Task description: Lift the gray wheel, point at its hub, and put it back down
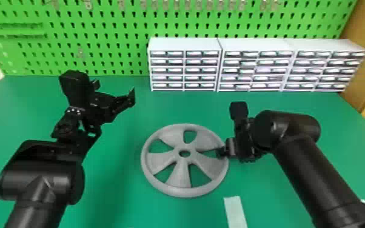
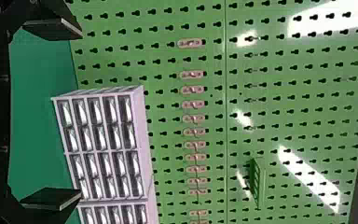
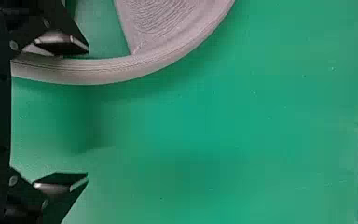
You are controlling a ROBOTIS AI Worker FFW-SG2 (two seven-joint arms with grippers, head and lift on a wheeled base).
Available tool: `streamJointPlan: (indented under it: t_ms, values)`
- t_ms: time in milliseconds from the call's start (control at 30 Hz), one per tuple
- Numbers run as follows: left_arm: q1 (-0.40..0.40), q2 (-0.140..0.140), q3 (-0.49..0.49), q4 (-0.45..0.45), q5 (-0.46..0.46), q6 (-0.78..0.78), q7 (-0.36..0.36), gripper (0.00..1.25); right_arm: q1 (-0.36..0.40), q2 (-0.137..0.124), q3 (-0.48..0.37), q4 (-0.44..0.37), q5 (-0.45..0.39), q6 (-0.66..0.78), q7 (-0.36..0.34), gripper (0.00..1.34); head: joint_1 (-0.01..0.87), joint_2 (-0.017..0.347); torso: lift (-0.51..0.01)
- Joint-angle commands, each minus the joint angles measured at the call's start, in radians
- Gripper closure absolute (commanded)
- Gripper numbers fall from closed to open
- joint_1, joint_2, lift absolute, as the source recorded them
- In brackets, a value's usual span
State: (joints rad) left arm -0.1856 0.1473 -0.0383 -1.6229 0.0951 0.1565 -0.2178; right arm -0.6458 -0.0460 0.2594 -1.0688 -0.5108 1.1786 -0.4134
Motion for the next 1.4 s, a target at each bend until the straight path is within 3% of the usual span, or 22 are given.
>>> streamJointPlan:
  t_ms: [0, 100, 267, 467, 567, 1367]
  values:
    - [0.000, 0.000, 0.000, 0.000, -0.001, 0.000, 0.000, 0.10, 0.000, 0.000, 0.011, 0.001, 0.003, -0.002, 0.002, 0.75, 0.692, 0.048, -0.088]
    - [0.000, 0.000, 0.000, 0.000, -0.001, 0.000, 0.000, 0.10, -0.002, 0.000, 0.032, 0.001, 0.028, -0.002, 0.002, 0.83, 0.692, 0.048, -0.088]
    - [0.000, 0.000, -0.002, 0.000, -0.001, 0.000, 0.000, 0.10, 0.002, 0.003, 0.058, -0.010, 0.071, -0.016, 0.002, 1.08, 0.692, 0.048, -0.088]
    - [0.000, 0.000, 0.000, 0.000, -0.001, 0.000, 0.000, 0.10, 0.037, -0.006, 0.067, -0.037, 0.078, -0.079, 0.002, 1.10, 0.692, 0.048, -0.088]
    - [0.002, 0.000, 0.000, 0.000, -0.001, 0.000, 0.000, 0.10, 0.046, -0.006, 0.055, -0.042, 0.091, -0.088, 0.002, 1.32, 0.692, 0.048, -0.088]
    - [0.005, 0.000, 0.003, 0.001, 0.000, 0.005, 0.000, 0.10, 0.091, -0.011, 0.063, -0.108, 0.133, -0.174, 0.002, 1.33, 0.692, 0.048, -0.088]
